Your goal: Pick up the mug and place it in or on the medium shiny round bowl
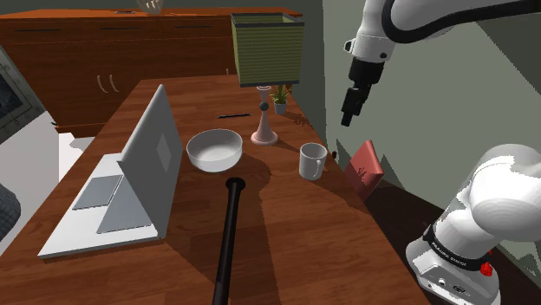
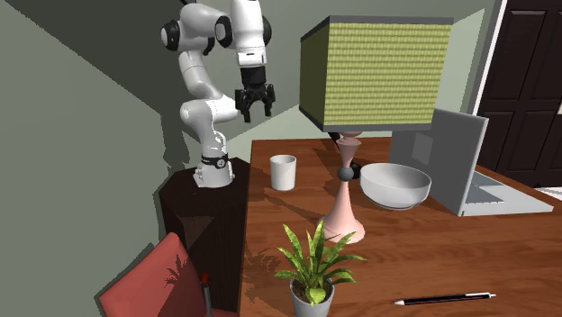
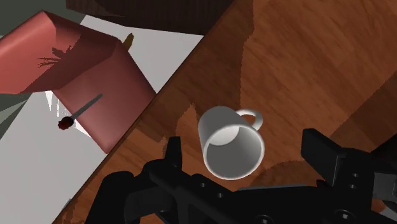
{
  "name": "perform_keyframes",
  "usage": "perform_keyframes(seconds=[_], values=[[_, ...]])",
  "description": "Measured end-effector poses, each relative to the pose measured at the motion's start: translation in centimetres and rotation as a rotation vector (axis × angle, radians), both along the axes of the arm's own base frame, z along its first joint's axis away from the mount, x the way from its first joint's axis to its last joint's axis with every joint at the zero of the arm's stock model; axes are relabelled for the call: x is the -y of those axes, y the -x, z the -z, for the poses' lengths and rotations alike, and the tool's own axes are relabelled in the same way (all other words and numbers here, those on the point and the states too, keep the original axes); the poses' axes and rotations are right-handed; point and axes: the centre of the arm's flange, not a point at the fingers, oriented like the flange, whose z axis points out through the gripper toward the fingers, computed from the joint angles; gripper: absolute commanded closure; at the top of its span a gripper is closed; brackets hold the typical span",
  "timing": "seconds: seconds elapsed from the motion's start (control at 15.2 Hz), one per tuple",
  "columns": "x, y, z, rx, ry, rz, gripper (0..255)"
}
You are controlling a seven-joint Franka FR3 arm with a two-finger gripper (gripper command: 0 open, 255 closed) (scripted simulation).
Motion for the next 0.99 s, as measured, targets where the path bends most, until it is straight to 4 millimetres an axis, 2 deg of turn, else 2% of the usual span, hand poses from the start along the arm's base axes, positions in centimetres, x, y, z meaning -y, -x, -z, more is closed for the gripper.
perform_keyframes(seconds=[0.59,0.73,0.99], values=[[-0.3,-5.9,9.8,0.051,0.015,-0.034,0],[-0.6,-7.1,11.3,0.06,0.018,-0.04,0],[-0.7,-7.6,13.6,0.064,0.018,-0.042,0]])
